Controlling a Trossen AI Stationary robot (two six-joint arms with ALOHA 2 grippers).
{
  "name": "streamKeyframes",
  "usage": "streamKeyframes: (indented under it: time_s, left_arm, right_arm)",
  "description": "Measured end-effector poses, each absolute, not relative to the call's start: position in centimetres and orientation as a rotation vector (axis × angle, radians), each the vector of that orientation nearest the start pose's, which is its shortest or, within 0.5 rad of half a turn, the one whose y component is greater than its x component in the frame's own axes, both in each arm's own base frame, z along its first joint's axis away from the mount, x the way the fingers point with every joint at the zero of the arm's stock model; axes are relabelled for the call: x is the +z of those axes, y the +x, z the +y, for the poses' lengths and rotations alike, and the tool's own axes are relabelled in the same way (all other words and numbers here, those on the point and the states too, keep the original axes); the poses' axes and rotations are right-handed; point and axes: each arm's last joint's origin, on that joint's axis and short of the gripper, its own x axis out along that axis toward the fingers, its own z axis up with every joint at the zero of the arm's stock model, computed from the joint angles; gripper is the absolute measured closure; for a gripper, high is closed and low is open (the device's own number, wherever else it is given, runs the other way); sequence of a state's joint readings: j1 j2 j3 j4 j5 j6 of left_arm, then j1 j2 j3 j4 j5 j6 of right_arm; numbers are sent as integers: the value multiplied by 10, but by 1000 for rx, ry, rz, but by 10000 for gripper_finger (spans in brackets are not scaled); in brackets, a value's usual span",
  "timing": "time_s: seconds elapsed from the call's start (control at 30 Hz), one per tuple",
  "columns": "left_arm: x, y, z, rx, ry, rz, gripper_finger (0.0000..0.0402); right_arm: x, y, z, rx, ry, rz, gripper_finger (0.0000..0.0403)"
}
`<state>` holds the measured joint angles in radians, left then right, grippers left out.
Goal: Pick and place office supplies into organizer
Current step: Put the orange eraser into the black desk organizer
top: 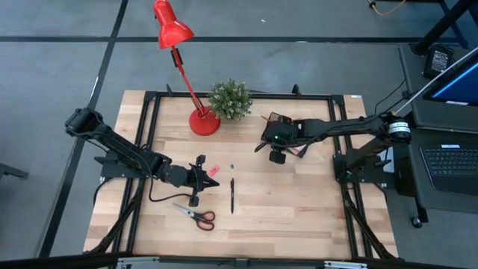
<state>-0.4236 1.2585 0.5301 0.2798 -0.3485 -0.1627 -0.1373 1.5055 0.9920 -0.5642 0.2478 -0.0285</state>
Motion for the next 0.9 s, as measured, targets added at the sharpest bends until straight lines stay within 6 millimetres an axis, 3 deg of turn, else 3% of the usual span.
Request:
streamKeyframes:
  time_s: [0.23, 0.6, 0.9]
  left_arm:
    - [195, 229, -93, -40, 9, 420, 398]
    - [195, 229, -93, -40, 9, 420, 398]
    - [195, 229, -93, -37, -2, 420, 398]
  right_arm:
    - [212, 281, -57, -415, -71, 1128, 319]
    - [178, 266, -71, -469, -39, 1120, 318]
    - [165, 262, -76, -478, -21, 1059, 318]
